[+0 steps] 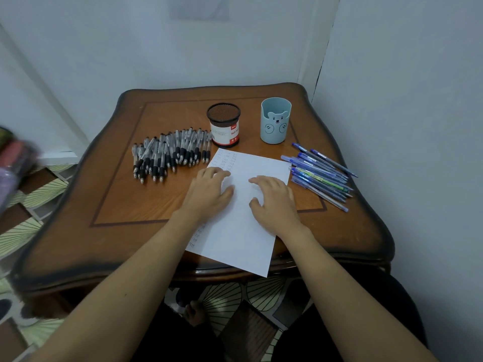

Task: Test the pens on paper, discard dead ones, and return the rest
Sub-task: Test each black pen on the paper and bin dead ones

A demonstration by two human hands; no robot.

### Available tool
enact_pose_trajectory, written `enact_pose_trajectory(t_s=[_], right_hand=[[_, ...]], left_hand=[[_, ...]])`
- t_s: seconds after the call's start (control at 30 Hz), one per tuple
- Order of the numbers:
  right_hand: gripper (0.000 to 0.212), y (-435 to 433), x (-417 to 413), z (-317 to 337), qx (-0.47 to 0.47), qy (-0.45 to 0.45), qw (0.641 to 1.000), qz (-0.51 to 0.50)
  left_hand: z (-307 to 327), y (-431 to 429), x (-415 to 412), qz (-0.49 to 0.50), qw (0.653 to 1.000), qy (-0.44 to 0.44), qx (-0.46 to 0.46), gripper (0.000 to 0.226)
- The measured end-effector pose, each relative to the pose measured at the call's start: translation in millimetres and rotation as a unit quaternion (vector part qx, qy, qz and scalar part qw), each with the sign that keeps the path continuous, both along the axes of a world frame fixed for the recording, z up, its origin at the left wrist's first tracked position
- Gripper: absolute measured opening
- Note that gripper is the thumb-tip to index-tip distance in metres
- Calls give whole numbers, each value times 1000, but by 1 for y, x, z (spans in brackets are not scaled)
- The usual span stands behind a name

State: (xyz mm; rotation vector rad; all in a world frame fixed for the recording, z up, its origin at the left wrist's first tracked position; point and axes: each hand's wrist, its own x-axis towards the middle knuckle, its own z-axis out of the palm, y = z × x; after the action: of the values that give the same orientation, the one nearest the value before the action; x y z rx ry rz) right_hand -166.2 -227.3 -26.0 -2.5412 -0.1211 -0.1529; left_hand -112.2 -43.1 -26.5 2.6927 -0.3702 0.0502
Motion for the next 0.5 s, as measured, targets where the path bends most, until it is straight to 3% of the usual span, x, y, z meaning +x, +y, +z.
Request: enact_pose_trajectory(t_s=[0.2,0.5], right_hand=[[57,-2,9,-7,-105,62,993,7],[56,0,-6,-6,-128,58,990,14]], left_hand=[[-8,2,-5,-22,998,4,54,59],[-7,28,-28,-58,998,9,27,59]])
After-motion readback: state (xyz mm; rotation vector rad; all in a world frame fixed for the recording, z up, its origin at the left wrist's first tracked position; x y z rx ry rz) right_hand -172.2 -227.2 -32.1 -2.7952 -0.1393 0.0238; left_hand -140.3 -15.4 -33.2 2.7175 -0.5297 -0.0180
